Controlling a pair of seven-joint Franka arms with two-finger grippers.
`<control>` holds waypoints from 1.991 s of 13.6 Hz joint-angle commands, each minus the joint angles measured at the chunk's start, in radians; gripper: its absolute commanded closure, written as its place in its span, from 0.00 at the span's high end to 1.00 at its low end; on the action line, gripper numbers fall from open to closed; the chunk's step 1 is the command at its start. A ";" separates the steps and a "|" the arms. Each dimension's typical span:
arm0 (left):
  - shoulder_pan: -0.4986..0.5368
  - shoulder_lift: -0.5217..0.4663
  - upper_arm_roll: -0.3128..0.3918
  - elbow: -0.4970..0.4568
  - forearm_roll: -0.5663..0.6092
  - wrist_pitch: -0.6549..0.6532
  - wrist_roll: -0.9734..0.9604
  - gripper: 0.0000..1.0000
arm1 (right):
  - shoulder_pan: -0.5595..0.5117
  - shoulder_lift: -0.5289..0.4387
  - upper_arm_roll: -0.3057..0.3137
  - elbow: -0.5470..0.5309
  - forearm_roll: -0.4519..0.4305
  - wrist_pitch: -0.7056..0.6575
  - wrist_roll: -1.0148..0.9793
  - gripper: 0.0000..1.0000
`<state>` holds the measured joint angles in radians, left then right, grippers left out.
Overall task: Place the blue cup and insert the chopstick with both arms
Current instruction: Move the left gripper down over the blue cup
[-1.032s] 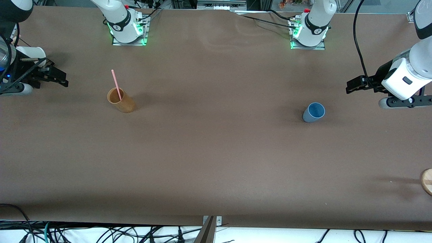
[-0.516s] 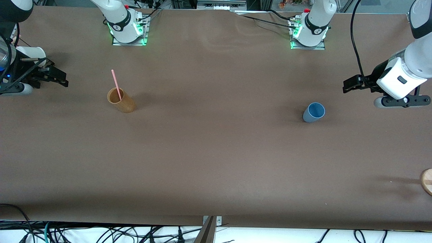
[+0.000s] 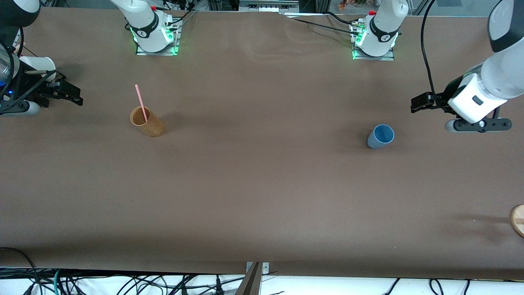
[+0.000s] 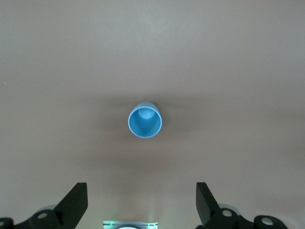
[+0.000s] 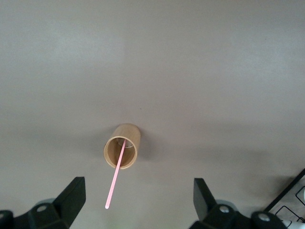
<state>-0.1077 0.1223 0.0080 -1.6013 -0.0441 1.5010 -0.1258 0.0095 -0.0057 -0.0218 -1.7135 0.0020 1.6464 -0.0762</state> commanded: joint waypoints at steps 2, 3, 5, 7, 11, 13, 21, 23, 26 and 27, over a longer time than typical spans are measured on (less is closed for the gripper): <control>-0.007 -0.030 0.010 -0.170 0.026 0.135 0.133 1.00 | 0.001 0.007 0.000 0.017 0.007 -0.011 0.001 1.00; 0.003 -0.033 0.010 -0.216 0.029 0.184 0.141 1.00 | 0.001 0.006 0.000 0.018 0.007 -0.011 0.001 1.00; 0.019 -0.033 0.012 -0.325 0.042 0.311 0.152 1.00 | 0.001 0.007 0.000 0.018 0.007 -0.011 0.001 1.00; 0.040 -0.035 0.013 -0.457 0.079 0.485 0.176 1.00 | 0.001 0.007 0.000 0.018 0.007 -0.011 0.001 1.00; 0.057 0.002 0.013 -0.515 0.084 0.596 0.189 1.00 | 0.001 0.007 0.000 0.018 0.007 -0.011 0.001 1.00; 0.060 0.019 0.013 -0.571 0.084 0.697 0.189 1.00 | 0.003 0.007 0.000 0.020 0.007 -0.011 0.001 1.00; 0.074 0.086 0.017 -0.601 0.084 0.809 0.189 1.00 | 0.003 0.007 0.000 0.018 0.007 -0.013 0.001 1.00; 0.068 0.074 0.017 -0.626 0.084 0.811 0.189 1.00 | 0.003 0.007 0.000 0.018 0.007 -0.013 0.001 1.00; 0.062 0.051 0.017 -0.699 0.084 0.884 0.189 1.00 | 0.001 0.007 0.000 0.018 0.007 -0.013 0.001 1.00; 0.060 0.051 0.017 -0.721 0.084 0.915 0.187 1.00 | 0.001 0.007 0.000 0.018 0.007 -0.013 0.001 1.00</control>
<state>-0.0415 0.2140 0.0227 -2.2476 0.0194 2.3549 0.0481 0.0098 -0.0054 -0.0218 -1.7135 0.0020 1.6460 -0.0762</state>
